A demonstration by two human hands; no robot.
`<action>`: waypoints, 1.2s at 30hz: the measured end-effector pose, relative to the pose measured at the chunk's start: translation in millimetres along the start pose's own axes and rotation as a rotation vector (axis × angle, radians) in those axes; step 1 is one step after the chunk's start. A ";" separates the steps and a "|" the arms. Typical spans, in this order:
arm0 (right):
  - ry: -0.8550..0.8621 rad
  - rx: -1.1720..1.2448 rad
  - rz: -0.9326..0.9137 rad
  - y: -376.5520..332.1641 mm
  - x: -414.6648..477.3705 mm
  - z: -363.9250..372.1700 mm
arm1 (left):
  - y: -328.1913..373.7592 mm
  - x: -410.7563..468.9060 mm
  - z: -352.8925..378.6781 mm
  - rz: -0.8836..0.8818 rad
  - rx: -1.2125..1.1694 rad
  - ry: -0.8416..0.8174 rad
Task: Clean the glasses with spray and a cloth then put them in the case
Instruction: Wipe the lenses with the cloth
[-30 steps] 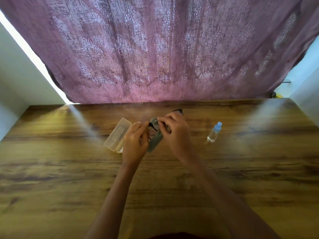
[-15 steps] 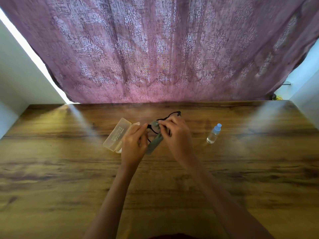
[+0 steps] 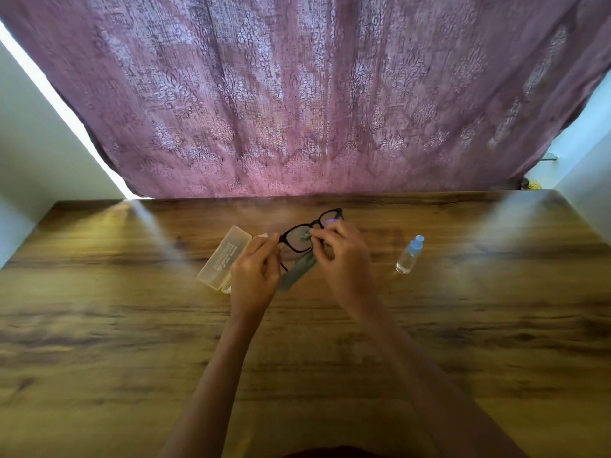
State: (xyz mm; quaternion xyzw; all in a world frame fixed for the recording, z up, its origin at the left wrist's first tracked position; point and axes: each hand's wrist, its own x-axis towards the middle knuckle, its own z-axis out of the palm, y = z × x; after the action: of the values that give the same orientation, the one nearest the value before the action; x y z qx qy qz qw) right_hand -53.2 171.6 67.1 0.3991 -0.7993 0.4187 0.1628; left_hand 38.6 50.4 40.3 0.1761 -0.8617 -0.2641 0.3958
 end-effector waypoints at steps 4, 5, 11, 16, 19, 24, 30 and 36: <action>0.026 0.017 -0.019 -4.0 -5.0 2.2 | 0.0 0.8 1.4 0.000 0.016 -0.004; 0.011 0.021 -0.049 -7.0 -6.7 3.5 | 0.4 1.0 1.6 0.006 0.020 -0.008; -0.007 0.007 -0.031 -4.5 0.4 1.4 | 0.8 0.4 -0.7 0.015 0.026 -0.011; 0.015 -0.006 -0.025 -1.8 2.6 0.8 | 1.4 1.9 1.0 0.007 0.033 0.009; -0.033 -0.017 -0.103 -7.5 -0.1 3.5 | 1.6 2.5 2.6 0.021 0.032 0.000; -0.009 -0.032 0.029 -5.1 5.8 -0.7 | 2.8 2.0 1.8 0.009 0.014 -0.021; -0.097 -0.028 -0.127 -11.3 1.7 0.2 | 1.4 2.4 3.1 0.008 0.019 -0.035; -0.027 -0.057 -0.012 1.9 11.1 -1.0 | -2.4 0.4 3.7 0.003 0.000 -0.002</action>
State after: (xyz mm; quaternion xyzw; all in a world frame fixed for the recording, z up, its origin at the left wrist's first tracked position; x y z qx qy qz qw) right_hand -61.8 167.4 73.3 0.4048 -0.8105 0.3894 0.1658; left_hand 35.7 49.4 37.1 0.1747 -0.8624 -0.2637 0.3953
